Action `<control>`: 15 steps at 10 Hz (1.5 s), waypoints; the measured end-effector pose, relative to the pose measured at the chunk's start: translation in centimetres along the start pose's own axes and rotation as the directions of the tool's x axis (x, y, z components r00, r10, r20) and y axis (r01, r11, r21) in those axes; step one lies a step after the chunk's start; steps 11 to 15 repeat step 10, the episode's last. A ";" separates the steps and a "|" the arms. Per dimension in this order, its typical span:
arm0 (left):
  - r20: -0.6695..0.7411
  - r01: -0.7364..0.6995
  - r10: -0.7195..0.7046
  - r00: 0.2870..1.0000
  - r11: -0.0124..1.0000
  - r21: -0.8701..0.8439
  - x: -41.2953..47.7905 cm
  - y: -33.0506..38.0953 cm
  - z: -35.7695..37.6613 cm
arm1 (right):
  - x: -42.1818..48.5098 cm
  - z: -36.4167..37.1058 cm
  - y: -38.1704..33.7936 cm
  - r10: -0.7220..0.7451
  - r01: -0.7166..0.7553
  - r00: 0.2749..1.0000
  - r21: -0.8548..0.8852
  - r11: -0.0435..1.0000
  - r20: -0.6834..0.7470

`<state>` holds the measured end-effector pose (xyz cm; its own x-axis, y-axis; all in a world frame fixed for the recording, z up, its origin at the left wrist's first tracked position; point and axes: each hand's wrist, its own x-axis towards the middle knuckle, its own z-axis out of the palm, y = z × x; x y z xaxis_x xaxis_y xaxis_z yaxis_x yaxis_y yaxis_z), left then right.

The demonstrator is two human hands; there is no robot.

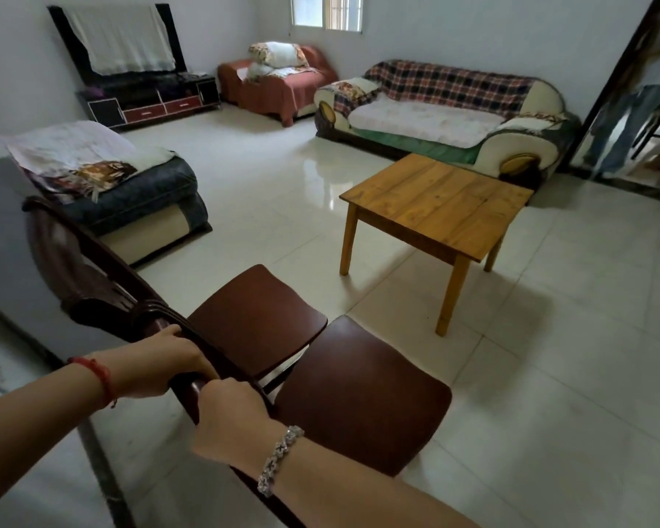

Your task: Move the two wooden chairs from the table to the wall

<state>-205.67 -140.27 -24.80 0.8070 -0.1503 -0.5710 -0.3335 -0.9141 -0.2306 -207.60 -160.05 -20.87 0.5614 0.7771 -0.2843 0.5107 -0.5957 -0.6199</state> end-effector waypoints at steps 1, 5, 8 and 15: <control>-0.062 -0.050 0.048 0.997 0.998 -0.032 -1.7 -1.4 0.8 | 0.9 1.0 -2.1 0.006 -0.007 1.000 0.015 1.000 0.010; 0.072 -0.020 0.026 0.997 0.996 -0.086 -4.8 -1.0 -2.1 | 1.7 2.0 -4.7 0.030 -0.030 1.000 0.029 0.999 0.007; 0.072 0.002 0.008 0.997 0.992 -0.127 -6.4 -0.8 -2.1 | 2.2 1.4 -4.1 -0.009 0.002 0.990 0.046 0.999 0.143; 0.209 0.145 -0.095 0.973 0.960 -0.238 -6.3 0.2 -2.7 | -0.3 -3.0 0.3 -0.111 0.044 0.985 0.435 0.899 0.129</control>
